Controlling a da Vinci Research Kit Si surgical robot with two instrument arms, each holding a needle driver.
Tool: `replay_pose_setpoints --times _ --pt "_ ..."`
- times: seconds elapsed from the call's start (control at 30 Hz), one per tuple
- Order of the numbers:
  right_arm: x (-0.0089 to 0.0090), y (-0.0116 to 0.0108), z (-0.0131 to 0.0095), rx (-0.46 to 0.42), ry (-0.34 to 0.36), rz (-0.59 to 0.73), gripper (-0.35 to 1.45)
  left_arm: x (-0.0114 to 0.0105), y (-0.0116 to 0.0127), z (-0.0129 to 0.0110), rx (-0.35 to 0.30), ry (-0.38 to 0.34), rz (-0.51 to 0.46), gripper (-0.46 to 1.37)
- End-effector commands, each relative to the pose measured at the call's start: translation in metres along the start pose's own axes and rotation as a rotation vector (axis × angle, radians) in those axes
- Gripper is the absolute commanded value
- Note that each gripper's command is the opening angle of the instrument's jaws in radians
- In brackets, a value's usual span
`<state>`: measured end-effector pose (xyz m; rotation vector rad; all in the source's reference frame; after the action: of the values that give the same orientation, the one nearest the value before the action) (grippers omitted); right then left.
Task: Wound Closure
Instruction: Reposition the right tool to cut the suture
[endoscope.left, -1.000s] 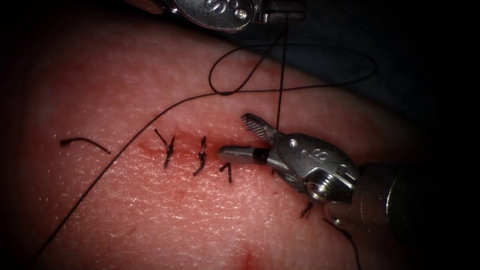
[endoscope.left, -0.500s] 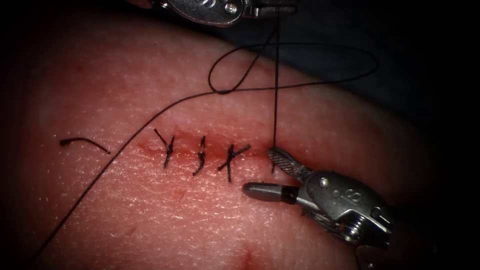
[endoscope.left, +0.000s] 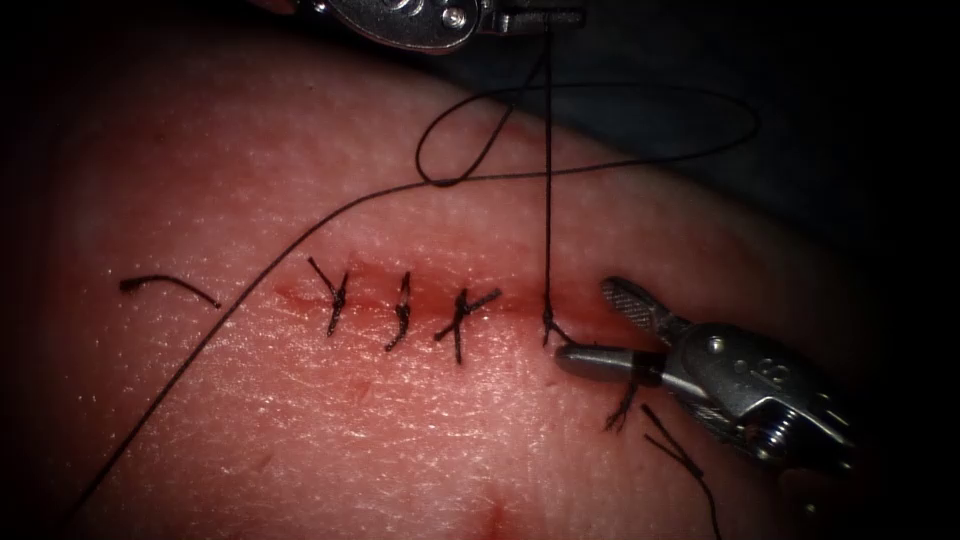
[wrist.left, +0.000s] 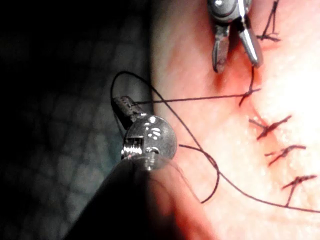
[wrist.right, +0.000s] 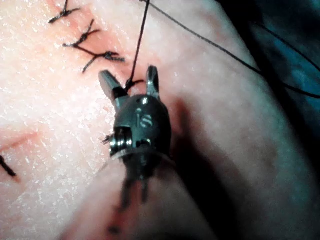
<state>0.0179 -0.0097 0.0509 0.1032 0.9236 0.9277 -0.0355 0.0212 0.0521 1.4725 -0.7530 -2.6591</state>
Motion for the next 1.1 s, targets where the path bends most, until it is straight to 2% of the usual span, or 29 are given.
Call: replay_pose_setpoints --times 0.03,0.23,0.5,1.1 --pt "0.0 0.0003 0.0004 0.0 -0.02 -0.004 0.75 0.0 -0.0001 0.0 0.0 0.002 -0.001 -0.35" --pt "-0.0007 0.001 0.0026 -0.005 -0.029 -0.009 0.8 0.0001 -0.0003 -0.0002 0.007 0.012 0.002 -0.35" --pt "-0.0015 0.0006 0.0052 0.0 -0.018 -0.014 0.81 0.0005 -0.0002 -0.0001 0.009 0.009 0.001 -0.35" --pt "-0.0005 0.0003 0.0084 -0.008 -0.013 -0.005 0.81 0.0015 -0.0004 -0.0004 0.018 0.013 -0.005 -0.35"
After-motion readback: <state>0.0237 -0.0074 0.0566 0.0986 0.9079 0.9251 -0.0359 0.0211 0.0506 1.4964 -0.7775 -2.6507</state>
